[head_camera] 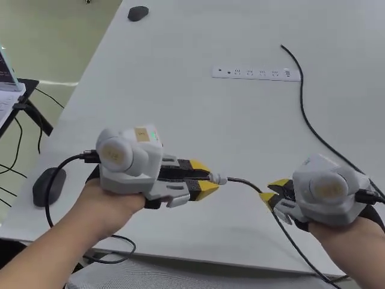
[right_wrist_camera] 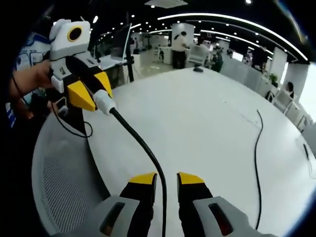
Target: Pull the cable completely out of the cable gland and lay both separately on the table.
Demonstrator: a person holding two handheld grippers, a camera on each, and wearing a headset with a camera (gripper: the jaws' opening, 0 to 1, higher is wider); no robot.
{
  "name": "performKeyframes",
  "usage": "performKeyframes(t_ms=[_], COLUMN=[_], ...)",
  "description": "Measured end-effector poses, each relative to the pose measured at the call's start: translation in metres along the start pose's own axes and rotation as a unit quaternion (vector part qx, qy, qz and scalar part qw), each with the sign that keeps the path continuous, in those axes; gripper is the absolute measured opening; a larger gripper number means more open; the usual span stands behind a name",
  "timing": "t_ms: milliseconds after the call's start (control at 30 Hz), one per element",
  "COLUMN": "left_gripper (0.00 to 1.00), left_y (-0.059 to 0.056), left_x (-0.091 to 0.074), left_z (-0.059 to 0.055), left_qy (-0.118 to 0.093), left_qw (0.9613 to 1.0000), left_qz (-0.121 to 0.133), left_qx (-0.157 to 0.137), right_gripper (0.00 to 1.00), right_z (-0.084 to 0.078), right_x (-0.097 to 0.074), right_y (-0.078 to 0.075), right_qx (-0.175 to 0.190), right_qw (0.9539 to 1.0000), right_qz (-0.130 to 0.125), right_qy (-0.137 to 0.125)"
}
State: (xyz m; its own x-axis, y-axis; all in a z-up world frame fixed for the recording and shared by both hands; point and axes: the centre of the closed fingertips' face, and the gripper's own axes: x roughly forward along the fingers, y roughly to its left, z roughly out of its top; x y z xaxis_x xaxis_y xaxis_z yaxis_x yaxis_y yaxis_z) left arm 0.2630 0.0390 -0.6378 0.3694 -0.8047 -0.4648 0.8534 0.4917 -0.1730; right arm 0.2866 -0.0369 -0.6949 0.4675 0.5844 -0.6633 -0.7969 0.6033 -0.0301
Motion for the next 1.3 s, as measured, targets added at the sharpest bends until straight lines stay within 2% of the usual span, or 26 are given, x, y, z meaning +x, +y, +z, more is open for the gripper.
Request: performKeyframes(t_ms=[33,67,133,200,267,300,367,400,467,500,567,633,800,933,1133,1300], left_gripper=[0.15,0.15,0.15,0.15,0.15,0.15,0.15,0.15,0.15,0.15,0.15,0.15,0.15,0.15,0.15,0.15], left_y=[0.000,0.000,0.000,-0.001,-0.003,-0.004,-0.003,-0.003,-0.004,-0.004,-0.004,-0.004,-0.004,-0.005,-0.006,-0.006], left_x=[0.000,-0.001,-0.001,-0.001,-0.002,-0.002,-0.001,-0.001,-0.001,-0.001,-0.001,-0.001,-0.001,-0.002,-0.001,0.000], left_z=[0.000,0.000,-0.001,-0.003,-0.003,-0.004,-0.004,-0.004,-0.005,-0.005,-0.005,-0.005,-0.006,-0.005,-0.006,-0.002], left_qy=[0.000,-0.002,-0.002,0.000,0.001,0.001,-0.001,-0.002,0.000,0.000,0.000,-0.001,0.002,0.001,-0.001,-0.007], left_qw=[1.0000,1.0000,1.0000,1.0000,1.0000,1.0000,1.0000,1.0000,1.0000,1.0000,1.0000,1.0000,1.0000,1.0000,0.9999,0.9999], left_qz=[0.001,0.003,0.004,0.004,0.002,0.000,0.000,0.001,0.002,0.001,0.002,0.002,0.002,-0.001,-0.001,-0.004], left_qx=[-0.002,-0.002,-0.003,-0.003,-0.006,-0.009,-0.009,-0.009,-0.009,-0.009,-0.008,-0.010,-0.008,-0.009,-0.010,-0.010], right_gripper=[0.19,0.21,0.23,0.23,0.24,0.23,0.20,0.17,0.11,0.10,0.12,0.10,0.07,0.01,0.00,0.00], right_z=[0.006,0.013,0.024,0.031,0.037,0.039,0.039,0.042,0.046,0.043,0.043,0.046,0.049,0.049,0.047,0.042], right_x=[-0.001,-0.002,-0.004,-0.004,-0.003,-0.002,0.000,0.002,0.003,0.006,0.011,0.013,0.016,0.016,0.016,0.015], right_y=[0.004,0.009,0.014,0.021,0.028,0.032,0.042,0.045,0.048,0.052,0.056,0.061,0.065,0.064,0.063,0.054], right_qx=[-0.012,-0.041,-0.090,-0.104,-0.093,-0.098,-0.138,-0.164,-0.184,-0.175,-0.173,-0.183,-0.182,-0.175,-0.167,-0.153], right_qw=[0.9998,0.9987,0.9952,0.9934,0.9938,0.9927,0.9874,0.9834,0.9797,0.9812,0.9814,0.9791,0.9787,0.9799,0.9812,0.9848], right_qz=[0.008,0.017,0.016,0.025,0.036,0.044,0.061,0.057,0.053,0.060,0.066,0.068,0.074,0.074,0.074,0.061], right_qy=[-0.011,-0.022,-0.035,-0.044,-0.050,-0.054,-0.049,-0.051,-0.060,-0.054,-0.050,-0.056,-0.060,-0.062,-0.061,-0.054])
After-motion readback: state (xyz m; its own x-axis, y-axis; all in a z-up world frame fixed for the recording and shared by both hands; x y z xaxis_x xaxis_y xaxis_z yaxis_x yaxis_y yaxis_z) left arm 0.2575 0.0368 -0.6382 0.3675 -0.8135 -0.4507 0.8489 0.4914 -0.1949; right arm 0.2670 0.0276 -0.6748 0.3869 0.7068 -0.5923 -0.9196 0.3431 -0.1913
